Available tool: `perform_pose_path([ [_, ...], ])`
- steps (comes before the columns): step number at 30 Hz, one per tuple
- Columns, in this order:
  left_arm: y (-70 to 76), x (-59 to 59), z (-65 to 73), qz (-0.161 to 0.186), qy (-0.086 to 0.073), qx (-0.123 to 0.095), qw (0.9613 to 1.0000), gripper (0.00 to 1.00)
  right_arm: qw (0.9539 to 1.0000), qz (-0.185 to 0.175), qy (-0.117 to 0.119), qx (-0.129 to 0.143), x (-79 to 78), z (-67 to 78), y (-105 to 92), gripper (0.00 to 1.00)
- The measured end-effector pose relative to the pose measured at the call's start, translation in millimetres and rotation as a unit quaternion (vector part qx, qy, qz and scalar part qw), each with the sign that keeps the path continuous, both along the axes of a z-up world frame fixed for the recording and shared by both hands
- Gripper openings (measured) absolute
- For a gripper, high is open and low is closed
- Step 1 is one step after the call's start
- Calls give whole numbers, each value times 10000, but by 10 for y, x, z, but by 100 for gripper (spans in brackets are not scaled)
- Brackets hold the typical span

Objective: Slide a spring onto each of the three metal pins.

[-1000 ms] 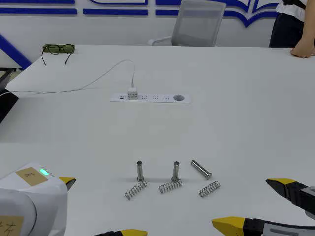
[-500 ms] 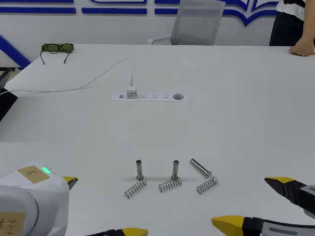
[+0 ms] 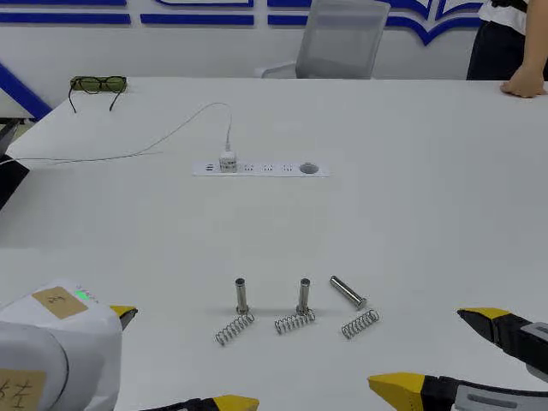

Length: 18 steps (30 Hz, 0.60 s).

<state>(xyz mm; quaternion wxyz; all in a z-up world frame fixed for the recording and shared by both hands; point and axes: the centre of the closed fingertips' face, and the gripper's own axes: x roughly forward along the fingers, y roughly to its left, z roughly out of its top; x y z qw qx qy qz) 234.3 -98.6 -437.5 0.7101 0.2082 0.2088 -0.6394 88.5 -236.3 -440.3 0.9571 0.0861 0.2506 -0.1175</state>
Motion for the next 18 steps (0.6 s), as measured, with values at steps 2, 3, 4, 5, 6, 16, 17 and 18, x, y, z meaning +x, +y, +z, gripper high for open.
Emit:
perform_pose_path([
  [2, -2, -2, -1, -3, 4, -8, 10000, 93, 10000, -38, -5, -19, -2, 2, -21, 81],
  [3, -3, -1, -1, 1, 3, -9, 10000, 93, 10000, -48, -9, -24, 0, 2, -29, 79],
  [4, -5, -2, -2, -4, 3, -13, 10000, 93, 10000, -84, -8, -15, 3, -1, -51, 78],
  [5, -8, -3, -1, -8, 3, -23, 10000, 93, 9999, -101, -9, -7, 5, -4, -64, 78],
  [6, -10, -4, 1, -8, 5, -31, 10000, 93, 9999, -114, -11, 5, 8, -5, -75, 77],
  [16, -36, -7, -5, -6, 63, -73, 10000, 92, 9998, -160, 90, -38, 97, -27, -213, 67],
  [17, -37, -8, -7, -10, 64, -70, 10000, 91, 9998, -130, 121, -47, 108, -37, -221, 66],
  [18, -39, -9, -7, -12, 63, -74, 10000, 91, 9998, -96, 180, -72, 116, -53, -228, 66],
])
